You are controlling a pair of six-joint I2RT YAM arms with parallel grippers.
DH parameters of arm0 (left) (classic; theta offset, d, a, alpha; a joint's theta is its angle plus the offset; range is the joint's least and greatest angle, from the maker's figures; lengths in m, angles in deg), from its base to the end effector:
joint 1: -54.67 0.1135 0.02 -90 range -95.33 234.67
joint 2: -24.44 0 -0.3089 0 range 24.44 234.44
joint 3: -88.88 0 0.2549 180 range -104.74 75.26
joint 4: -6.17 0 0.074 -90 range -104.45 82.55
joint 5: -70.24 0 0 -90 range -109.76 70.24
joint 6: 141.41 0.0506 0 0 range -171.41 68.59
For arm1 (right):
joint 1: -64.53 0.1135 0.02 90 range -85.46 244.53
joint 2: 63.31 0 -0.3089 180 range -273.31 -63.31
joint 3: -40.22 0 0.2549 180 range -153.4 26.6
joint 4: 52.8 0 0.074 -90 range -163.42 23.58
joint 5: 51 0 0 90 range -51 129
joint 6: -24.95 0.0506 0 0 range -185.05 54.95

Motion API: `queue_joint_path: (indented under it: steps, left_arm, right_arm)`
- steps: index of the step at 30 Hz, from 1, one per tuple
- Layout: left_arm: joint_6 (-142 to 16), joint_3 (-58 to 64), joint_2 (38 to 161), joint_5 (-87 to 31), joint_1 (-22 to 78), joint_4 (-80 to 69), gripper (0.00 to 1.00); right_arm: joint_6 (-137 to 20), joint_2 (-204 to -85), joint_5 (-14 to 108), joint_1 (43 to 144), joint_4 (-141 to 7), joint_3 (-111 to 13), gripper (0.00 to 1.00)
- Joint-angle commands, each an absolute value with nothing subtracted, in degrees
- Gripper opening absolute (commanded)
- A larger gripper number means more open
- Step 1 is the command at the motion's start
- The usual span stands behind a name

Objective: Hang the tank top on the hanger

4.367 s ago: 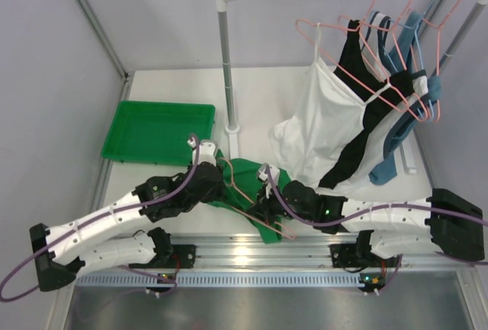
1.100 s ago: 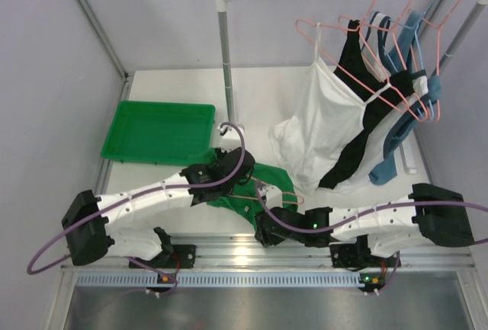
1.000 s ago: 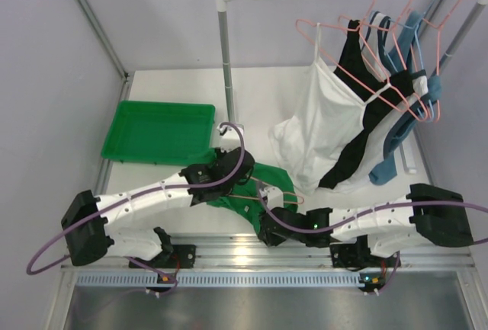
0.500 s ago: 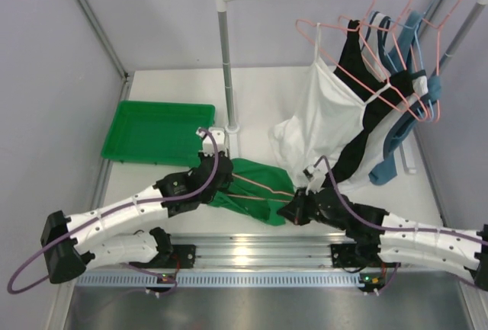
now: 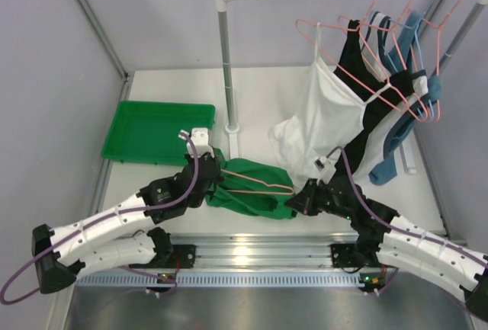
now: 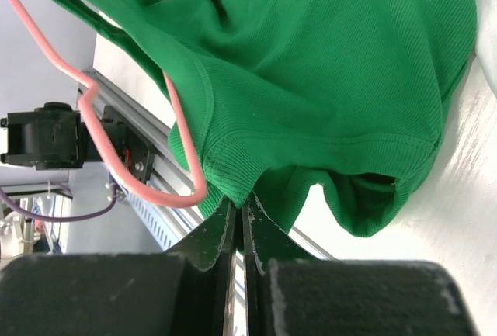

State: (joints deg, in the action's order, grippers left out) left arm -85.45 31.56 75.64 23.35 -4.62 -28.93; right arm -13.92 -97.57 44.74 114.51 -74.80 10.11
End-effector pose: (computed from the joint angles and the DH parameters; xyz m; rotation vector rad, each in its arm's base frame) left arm 0.1201 -0.1345 0.3277 -0.0162 1.9438 -0.2982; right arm 0.0801 0.1032 0.2141 -0.0476 2.2477 1.1527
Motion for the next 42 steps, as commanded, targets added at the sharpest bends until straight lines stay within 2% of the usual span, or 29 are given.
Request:
queue_joint_path:
  steps: [1, 19, 32, 42]
  left_arm:
    - [-85.2, 32.1, 73.8, 26.9, -4.4, -28.6, 0.00]
    - [-85.3, 34.0, 70.1, 29.5, -4.4, -31.9, 0.00]
    - [-83.7, 32.6, 73.3, 29.2, -4.4, -29.8, 0.00]
    - [-82.3, 25.9, 78.8, 23.0, -4.6, -25.7, 0.00]
  right_arm:
    - [-14.8, -97.7, 48.0, 112.4, -74.2, 9.7, 0.00]
    - [-16.5, -93.9, 58.2, 100.5, -78.0, 8.1, 0.00]
    - [-17.1, -92.1, 61.3, 100.0, -81.3, -0.5, 0.00]
    - [-17.6, -98.4, 64.0, 100.0, -79.2, -6.3, 0.00]
